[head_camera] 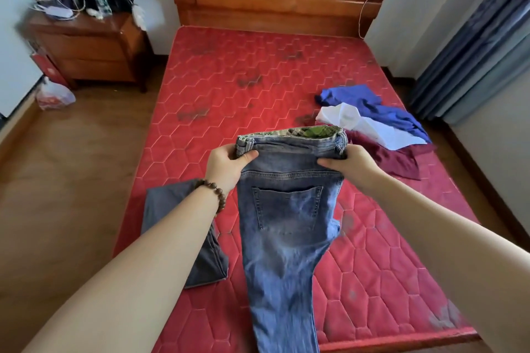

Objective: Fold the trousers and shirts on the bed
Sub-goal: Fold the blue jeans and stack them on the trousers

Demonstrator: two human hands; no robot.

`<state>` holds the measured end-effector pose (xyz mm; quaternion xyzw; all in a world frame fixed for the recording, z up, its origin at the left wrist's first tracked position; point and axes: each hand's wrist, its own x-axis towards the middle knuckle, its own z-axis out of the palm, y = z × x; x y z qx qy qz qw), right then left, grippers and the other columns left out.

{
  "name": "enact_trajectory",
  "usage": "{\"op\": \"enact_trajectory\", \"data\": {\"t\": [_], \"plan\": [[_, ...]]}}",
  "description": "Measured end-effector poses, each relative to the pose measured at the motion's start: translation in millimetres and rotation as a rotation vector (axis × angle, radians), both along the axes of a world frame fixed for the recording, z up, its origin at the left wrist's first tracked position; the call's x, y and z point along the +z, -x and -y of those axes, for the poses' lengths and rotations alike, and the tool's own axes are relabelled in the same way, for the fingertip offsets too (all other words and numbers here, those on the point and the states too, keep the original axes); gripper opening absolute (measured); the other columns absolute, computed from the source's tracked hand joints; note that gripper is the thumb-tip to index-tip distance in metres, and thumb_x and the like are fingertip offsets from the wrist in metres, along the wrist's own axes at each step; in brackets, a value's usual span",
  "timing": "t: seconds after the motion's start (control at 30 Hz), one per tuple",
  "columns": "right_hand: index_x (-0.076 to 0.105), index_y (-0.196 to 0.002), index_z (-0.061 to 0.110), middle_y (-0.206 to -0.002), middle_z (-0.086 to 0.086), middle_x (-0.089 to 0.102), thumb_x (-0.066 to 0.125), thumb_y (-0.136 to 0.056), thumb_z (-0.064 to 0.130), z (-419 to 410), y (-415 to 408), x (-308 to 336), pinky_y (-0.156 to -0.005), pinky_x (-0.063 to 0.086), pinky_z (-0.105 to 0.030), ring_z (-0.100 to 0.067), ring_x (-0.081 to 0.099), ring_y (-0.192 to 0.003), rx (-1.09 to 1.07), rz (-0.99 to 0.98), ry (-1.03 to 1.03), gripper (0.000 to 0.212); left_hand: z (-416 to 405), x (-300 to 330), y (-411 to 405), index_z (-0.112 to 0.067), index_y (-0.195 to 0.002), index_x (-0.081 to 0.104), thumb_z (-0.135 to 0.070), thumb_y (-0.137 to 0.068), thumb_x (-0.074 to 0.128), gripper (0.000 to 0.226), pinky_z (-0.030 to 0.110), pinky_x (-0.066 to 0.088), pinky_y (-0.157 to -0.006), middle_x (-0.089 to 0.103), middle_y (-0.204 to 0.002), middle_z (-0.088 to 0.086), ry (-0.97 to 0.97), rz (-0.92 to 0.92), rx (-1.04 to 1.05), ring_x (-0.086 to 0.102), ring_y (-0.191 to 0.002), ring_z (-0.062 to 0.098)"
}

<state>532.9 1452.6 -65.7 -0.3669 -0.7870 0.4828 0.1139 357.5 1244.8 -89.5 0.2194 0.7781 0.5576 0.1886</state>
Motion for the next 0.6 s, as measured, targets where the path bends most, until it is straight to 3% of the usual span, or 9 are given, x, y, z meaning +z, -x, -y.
{"op": "enact_trajectory", "data": {"t": [0.13, 0.2, 0.27, 0.43, 0.6], "plan": [[0.071, -0.075, 0.026, -0.072, 0.014, 0.071, 0.084, -0.07, 0.021, -22, 30, -40, -0.058, 0.048, -0.009, 0.002, 0.063, -0.065, -0.068, -0.017, 0.039, 0.015, -22, -39, 21, -0.016, -0.085, 0.07, -0.036, -0.082, 0.072, 0.02, 0.022, 0.047, -0.067, 0.071, -0.082, 0.001, 0.024, 0.008, 0.037, 0.064, -0.076, 0.014], [0.072, -0.079, 0.024, -0.08, 0.008, 0.074, 0.083, -0.071, 0.019, -37, 47, -71, -0.071, 0.055, -0.022, -0.01, 0.068, -0.076, -0.094, -0.029, 0.08, 0.014, -36, -63, 32, -0.028, -0.083, 0.065, -0.036, -0.084, 0.07, 0.009, 0.011, 0.043, -0.064, 0.068, -0.08, -0.011, 0.03, 0.011, 0.053, 0.06, -0.074, 0.002], [0.072, -0.082, 0.023, -0.087, 0.004, 0.075, 0.081, -0.074, 0.016, -52, 65, -104, -0.082, 0.056, -0.034, -0.018, 0.07, -0.087, -0.089, -0.046, 0.121, 0.014, -52, -90, 44, -0.028, -0.084, 0.063, -0.033, -0.087, 0.068, 0.007, 0.004, 0.038, -0.06, 0.064, -0.077, -0.016, 0.043, -0.02, 0.07, 0.056, -0.072, -0.005], [0.071, -0.083, 0.024, -0.085, 0.009, 0.074, 0.08, -0.076, 0.025, -89, 112, -186, -0.081, 0.055, -0.034, -0.014, 0.069, -0.084, -0.03, -0.004, 0.082, 0.011, -95, -168, 80, -0.013, -0.089, 0.06, -0.031, -0.093, 0.06, 0.018, 0.017, 0.031, -0.052, 0.055, -0.071, -0.008, 0.143, -0.071, 0.128, 0.05, -0.065, 0.01], [0.067, -0.074, 0.023, -0.068, 0.012, 0.065, 0.081, -0.072, 0.036, -117, 157, -241, -0.055, 0.043, -0.023, -0.008, 0.059, -0.065, -0.05, 0.035, -0.027, 0.019, -128, -227, 120, -0.009, -0.113, 0.059, -0.031, -0.094, 0.057, 0.029, 0.022, 0.032, -0.068, 0.06, -0.097, 0.001, 0.213, -0.024, 0.17, 0.055, -0.087, 0.018]]}}
